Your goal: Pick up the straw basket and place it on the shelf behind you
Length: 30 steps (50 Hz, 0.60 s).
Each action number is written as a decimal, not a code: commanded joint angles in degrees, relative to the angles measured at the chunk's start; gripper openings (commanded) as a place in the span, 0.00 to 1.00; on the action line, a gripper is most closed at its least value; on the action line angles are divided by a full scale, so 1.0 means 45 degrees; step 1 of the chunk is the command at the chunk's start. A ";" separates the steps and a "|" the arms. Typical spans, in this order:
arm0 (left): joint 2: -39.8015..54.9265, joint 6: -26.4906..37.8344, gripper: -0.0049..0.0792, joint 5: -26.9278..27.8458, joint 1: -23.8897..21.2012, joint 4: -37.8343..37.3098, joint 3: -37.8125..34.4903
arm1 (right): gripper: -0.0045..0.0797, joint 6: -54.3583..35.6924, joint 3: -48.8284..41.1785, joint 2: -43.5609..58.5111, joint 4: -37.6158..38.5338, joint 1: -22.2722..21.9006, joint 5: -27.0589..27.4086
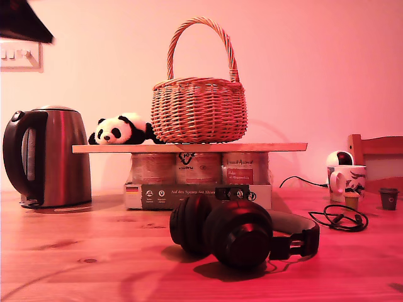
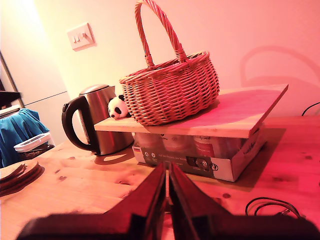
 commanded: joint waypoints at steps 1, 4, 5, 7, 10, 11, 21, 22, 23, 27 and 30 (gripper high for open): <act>-0.0384 -0.0243 0.04 -0.0194 -0.0034 0.0180 -0.0627 | 0.04 -0.0005 0.0015 -0.0083 -0.0063 0.0058 0.0044; -0.0860 -0.0423 0.04 -0.0282 -0.0034 0.0117 -0.0835 | 0.04 -0.0393 0.0015 -0.0083 0.0000 0.0053 0.0398; -0.1010 -0.0573 0.04 -0.0374 -0.0034 0.0078 -0.0889 | 0.04 -0.0559 0.0015 -0.0083 0.0112 0.0053 0.0607; -0.1277 -0.0593 0.04 -0.0515 -0.0034 -0.0010 -0.0952 | 0.04 -0.0772 0.0015 -0.0083 0.0316 0.0053 0.1025; -0.1545 -0.0588 0.04 -0.0675 -0.0034 -0.0102 -0.0971 | 0.04 -0.0772 0.0015 -0.0083 0.0612 0.0053 0.1613; -0.1617 -0.0588 0.04 -0.0695 -0.0034 -0.0092 -0.0971 | 0.04 -0.0801 0.0015 -0.0083 0.0651 0.0053 0.1763; -0.2055 -0.0500 0.04 -0.0748 -0.0039 0.0005 -0.0971 | 0.04 -0.1350 0.0015 -0.0083 0.0384 0.0053 0.2812; -0.2103 -0.0500 0.04 -0.0753 -0.0039 -0.0029 -0.0971 | 0.04 -0.1345 0.0015 -0.0083 0.0335 0.0053 0.2807; -0.2137 -0.0500 0.04 -0.0753 -0.0039 -0.0029 -0.0971 | 0.04 -0.1345 0.0015 -0.0083 0.0233 0.0053 0.2812; -0.2463 -0.0491 0.04 -0.0763 -0.0049 -0.0058 -0.0971 | 0.04 -0.1341 0.0015 -0.0083 -0.0141 0.0053 0.2812; -0.2807 -0.0500 0.04 -0.0772 -0.0058 -0.0058 -0.0976 | 0.04 -0.1341 0.0015 -0.0083 -0.0593 0.0053 0.2812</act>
